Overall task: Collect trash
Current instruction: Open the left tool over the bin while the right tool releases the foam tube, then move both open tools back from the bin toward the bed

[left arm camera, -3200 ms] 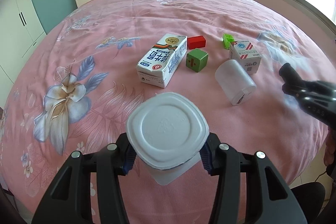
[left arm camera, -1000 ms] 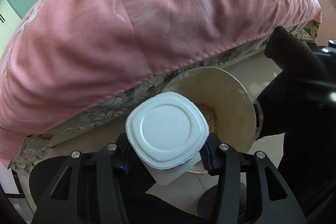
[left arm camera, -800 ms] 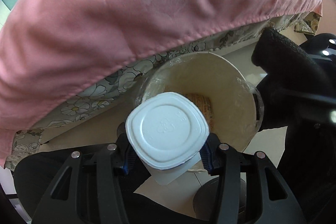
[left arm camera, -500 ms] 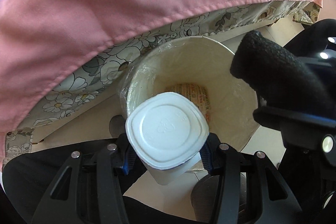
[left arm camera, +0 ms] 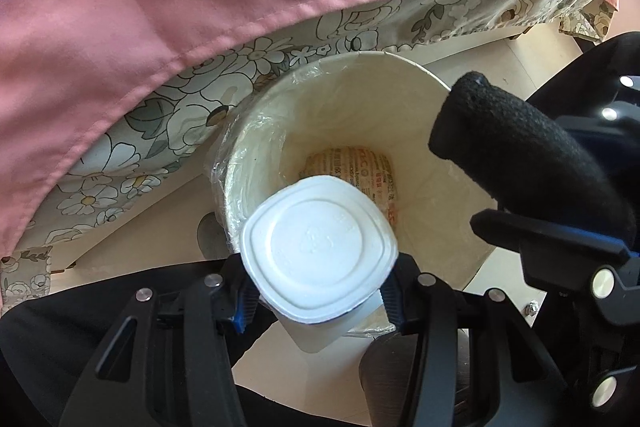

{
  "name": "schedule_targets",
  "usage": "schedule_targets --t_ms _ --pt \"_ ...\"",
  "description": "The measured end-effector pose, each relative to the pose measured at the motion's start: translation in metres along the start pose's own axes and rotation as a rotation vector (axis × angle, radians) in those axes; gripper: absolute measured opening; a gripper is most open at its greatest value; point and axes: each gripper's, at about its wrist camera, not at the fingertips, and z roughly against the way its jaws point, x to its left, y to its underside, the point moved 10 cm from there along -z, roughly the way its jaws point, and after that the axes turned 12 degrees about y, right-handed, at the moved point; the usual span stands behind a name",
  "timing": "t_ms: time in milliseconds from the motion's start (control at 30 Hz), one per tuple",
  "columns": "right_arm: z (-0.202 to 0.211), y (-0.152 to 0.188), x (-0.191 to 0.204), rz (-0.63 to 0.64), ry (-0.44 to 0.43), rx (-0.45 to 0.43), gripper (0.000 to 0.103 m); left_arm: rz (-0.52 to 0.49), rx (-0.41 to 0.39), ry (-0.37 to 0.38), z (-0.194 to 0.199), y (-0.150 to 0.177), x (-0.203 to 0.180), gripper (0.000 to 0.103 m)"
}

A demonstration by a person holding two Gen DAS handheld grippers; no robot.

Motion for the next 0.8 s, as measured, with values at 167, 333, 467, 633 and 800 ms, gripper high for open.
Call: schedule_targets --t_ms 167,333,467,633,800 --pt "-0.006 -0.002 -0.003 -0.014 0.001 0.016 0.034 0.004 0.017 0.013 -0.006 -0.001 -0.001 0.053" --pt "-0.01 -0.004 -0.003 -0.021 -0.005 0.031 0.034 0.0 0.036 0.034 -0.016 -0.003 -0.002 0.053" --pt "-0.012 -0.005 -0.004 -0.022 0.001 0.035 0.038 -0.008 0.049 0.041 -0.022 -0.005 -0.005 0.056" --pt "-0.012 -0.008 -0.012 -0.062 0.011 0.04 0.058 -0.004 0.052 0.066 -0.024 -0.007 -0.007 0.068" --pt "-0.012 -0.009 -0.015 -0.076 0.016 0.039 0.063 0.003 0.05 0.075 -0.022 -0.006 -0.007 0.081"
